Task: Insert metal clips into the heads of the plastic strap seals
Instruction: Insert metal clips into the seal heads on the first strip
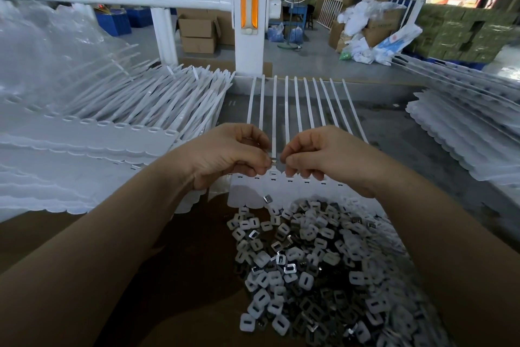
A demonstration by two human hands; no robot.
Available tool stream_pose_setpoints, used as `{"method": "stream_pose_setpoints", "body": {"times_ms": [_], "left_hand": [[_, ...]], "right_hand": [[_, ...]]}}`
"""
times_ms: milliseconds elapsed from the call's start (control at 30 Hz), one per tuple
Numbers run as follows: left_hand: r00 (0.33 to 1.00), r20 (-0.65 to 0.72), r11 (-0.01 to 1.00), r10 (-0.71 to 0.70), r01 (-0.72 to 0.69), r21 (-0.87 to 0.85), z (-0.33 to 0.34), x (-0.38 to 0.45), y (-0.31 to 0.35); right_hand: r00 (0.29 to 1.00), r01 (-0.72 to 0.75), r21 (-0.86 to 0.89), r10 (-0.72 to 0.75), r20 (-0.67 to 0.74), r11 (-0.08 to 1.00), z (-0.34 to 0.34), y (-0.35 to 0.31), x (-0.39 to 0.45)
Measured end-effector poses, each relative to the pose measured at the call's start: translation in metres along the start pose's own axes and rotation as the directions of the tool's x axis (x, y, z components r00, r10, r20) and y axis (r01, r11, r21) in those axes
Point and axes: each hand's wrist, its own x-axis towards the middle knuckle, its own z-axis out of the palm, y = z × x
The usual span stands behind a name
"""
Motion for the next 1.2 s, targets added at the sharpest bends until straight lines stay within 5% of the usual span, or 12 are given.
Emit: {"method": "stream_pose_setpoints", "body": {"times_ms": [633,733,800,900,1200], "left_hand": [[0.999,-0.018,0.999,0.033,-0.033,0.011,0.006,0.0,0.002],[0.993,-0.099,0.981,0.068,-0.048,0.187,0.006,0.002,-0.002],[0.977,-0.174,0.894,0.124,-0.034,0.447,0.006,0.004,-0.007],[0.989,-0.114,0.744,0.092,0.008,0.669,0.008,0.003,-0.012],[0.98,-0.078,0.794,0.181,-0.099,0.599,0.02,0.003,0.002]], "right_hand": [[0.999,-0.006,-0.017,0.006,0.038,1.0,0.006,-0.003,0.001],[0.999,-0.021,-0.035,0.02,-0.044,0.999,0.007,-0.002,0.004],[0.992,-0.046,-0.062,0.038,-0.123,0.997,0.006,0.001,0.005],[0.989,-0.086,-0.139,0.068,-0.131,0.986,0.006,0.005,0.005],[0.998,-0.027,-0.216,0.015,-0.058,0.976,0.011,0.003,0.004]]}}
